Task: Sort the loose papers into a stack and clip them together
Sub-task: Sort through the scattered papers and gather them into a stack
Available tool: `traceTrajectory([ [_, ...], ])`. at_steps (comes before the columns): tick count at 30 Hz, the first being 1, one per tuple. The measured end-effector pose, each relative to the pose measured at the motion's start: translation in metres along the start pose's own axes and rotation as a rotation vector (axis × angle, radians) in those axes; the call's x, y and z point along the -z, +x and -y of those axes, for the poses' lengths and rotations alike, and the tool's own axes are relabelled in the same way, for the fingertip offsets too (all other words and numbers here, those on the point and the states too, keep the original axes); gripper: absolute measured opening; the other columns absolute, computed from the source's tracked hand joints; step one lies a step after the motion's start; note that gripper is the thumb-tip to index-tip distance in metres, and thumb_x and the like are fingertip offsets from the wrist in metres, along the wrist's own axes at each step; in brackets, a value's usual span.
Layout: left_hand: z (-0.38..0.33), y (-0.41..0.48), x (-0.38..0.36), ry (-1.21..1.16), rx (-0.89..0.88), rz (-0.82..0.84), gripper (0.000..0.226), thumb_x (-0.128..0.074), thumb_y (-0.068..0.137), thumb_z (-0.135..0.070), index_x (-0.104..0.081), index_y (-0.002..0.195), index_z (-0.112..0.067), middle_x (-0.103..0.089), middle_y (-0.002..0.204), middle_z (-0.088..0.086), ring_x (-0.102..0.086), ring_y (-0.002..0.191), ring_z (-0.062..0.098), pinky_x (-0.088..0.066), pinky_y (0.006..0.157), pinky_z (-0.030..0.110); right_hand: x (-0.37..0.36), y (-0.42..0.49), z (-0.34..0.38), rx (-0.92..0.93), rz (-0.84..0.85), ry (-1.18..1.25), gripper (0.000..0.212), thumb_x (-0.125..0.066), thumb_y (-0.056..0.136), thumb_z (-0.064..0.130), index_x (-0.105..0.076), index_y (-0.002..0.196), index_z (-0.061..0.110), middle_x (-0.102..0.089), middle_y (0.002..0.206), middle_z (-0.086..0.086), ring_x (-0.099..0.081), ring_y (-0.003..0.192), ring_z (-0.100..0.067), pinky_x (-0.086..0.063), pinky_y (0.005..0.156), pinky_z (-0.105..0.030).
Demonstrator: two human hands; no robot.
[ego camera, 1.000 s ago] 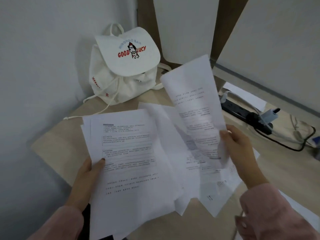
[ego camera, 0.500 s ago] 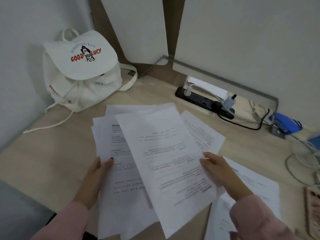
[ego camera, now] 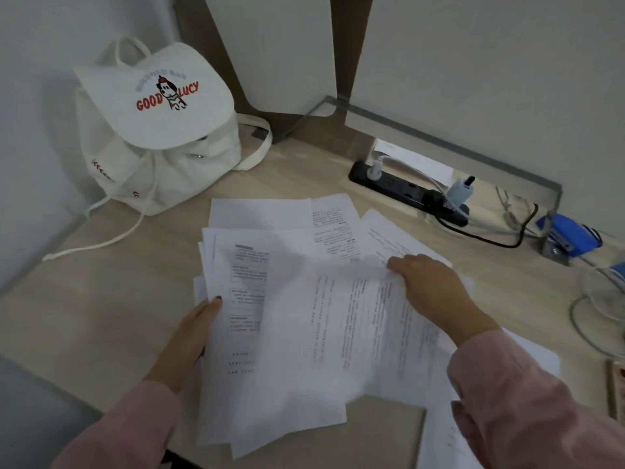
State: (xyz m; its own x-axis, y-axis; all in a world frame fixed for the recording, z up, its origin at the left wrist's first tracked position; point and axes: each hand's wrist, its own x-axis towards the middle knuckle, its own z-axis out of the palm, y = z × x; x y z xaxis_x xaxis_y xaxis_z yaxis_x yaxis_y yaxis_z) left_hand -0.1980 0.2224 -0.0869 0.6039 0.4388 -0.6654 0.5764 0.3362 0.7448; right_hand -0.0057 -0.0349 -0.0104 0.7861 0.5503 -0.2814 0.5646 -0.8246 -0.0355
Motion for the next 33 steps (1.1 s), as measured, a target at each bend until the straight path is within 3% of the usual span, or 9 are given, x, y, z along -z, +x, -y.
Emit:
traceTrajectory([
  [4,-0.005,0.008,0.002,0.021,0.084,-0.017,0.038,-0.039,0.092,-0.051,-0.061,0.106,-0.024,-0.067,0.095,-0.004,-0.062,0.088,0.017,-0.048,0.071,0.032,0.008,0.03,0.05,0.282,-0.121,-0.112,0.04,-0.05,0.079,-0.003,-0.06,0.112,0.018,-0.061,0.102,-0.006,-0.053,0.1,-0.025,-0.034,0.085,-0.029],
  [6,-0.008,0.01,0.003,0.013,0.123,-0.001,0.041,-0.039,0.09,-0.056,-0.058,0.107,-0.024,-0.064,0.092,-0.008,-0.06,0.086,0.014,-0.046,0.068,0.03,0.003,0.042,0.081,0.413,-0.276,-0.164,0.041,-0.072,0.05,-0.006,-0.07,0.084,0.018,-0.064,0.075,-0.003,-0.061,0.078,-0.025,-0.049,0.081,-0.033],
  [9,-0.009,0.015,0.004,0.015,0.174,0.026,0.059,-0.037,0.083,-0.066,-0.055,0.12,-0.024,-0.065,0.106,0.0,-0.061,0.099,0.024,-0.048,0.084,0.04,-0.015,0.056,0.124,0.556,-0.303,-0.183,0.043,-0.078,0.031,-0.006,-0.071,0.067,0.016,-0.063,0.06,-0.002,-0.064,0.062,-0.023,-0.056,0.078,-0.049],
  [12,-0.013,0.017,0.004,-0.084,0.14,0.066,0.063,-0.04,0.073,-0.074,-0.063,0.107,-0.027,-0.065,0.115,0.01,-0.059,0.109,0.032,-0.042,0.096,0.045,-0.04,0.065,0.156,0.605,-0.275,-0.091,0.056,-0.079,0.036,-0.005,-0.072,0.089,0.013,-0.071,0.08,-0.005,-0.069,0.08,-0.025,-0.05,0.088,-0.053],
  [15,-0.012,0.02,0.004,-0.122,0.079,0.142,0.053,-0.055,0.072,-0.065,-0.058,0.108,-0.027,-0.065,0.108,0.001,-0.06,0.097,0.014,-0.047,0.087,0.03,-0.055,0.066,0.17,0.508,-0.2,0.06,0.076,-0.074,0.06,-0.005,-0.051,0.13,0.014,-0.057,0.132,-0.011,-0.053,0.123,-0.026,-0.028,0.11,-0.043],
  [18,-0.004,0.019,0.006,0.09,-0.007,0.137,0.031,-0.061,0.087,-0.031,-0.053,0.116,-0.023,-0.064,0.112,-0.004,-0.062,0.094,0.009,-0.052,0.068,0.018,-0.057,0.06,0.155,0.268,-0.099,0.409,0.064,-0.049,0.089,0.002,-0.023,0.146,0.018,-0.027,0.153,-0.006,-0.025,0.141,-0.02,-0.007,0.114,-0.024],
  [22,0.0,0.02,0.003,0.261,-0.106,0.071,0.035,-0.053,0.088,-0.01,-0.044,0.115,-0.03,-0.062,0.111,-0.007,-0.061,0.097,0.013,-0.052,0.083,0.03,-0.063,0.039,0.111,-0.204,-0.011,0.812,0.054,-0.048,0.092,0.01,-0.03,0.142,0.016,-0.034,0.147,-0.007,-0.034,0.134,-0.019,-0.023,0.105,-0.022],
  [26,-0.012,0.017,-0.003,0.278,-0.24,0.033,0.039,-0.049,0.087,-0.003,-0.043,0.115,-0.029,-0.062,0.103,-0.007,-0.06,0.088,0.005,-0.047,0.07,0.018,-0.069,0.003,0.077,-0.563,-0.004,1.152,0.062,-0.058,0.089,0.017,-0.027,0.143,0.015,-0.035,0.146,-0.008,-0.039,0.131,-0.023,-0.032,0.101,-0.032],
  [33,-0.065,-0.018,-0.014,0.169,-0.499,0.04,0.043,-0.051,0.086,0.006,-0.05,0.111,-0.029,-0.067,0.083,-0.029,-0.06,0.077,-0.017,-0.047,0.062,0.003,-0.028,-0.029,0.064,-0.352,0.082,1.661,0.042,-0.059,0.084,0.018,-0.054,0.125,0.025,-0.068,0.118,0.002,-0.067,0.102,-0.016,-0.052,0.076,-0.025],
])
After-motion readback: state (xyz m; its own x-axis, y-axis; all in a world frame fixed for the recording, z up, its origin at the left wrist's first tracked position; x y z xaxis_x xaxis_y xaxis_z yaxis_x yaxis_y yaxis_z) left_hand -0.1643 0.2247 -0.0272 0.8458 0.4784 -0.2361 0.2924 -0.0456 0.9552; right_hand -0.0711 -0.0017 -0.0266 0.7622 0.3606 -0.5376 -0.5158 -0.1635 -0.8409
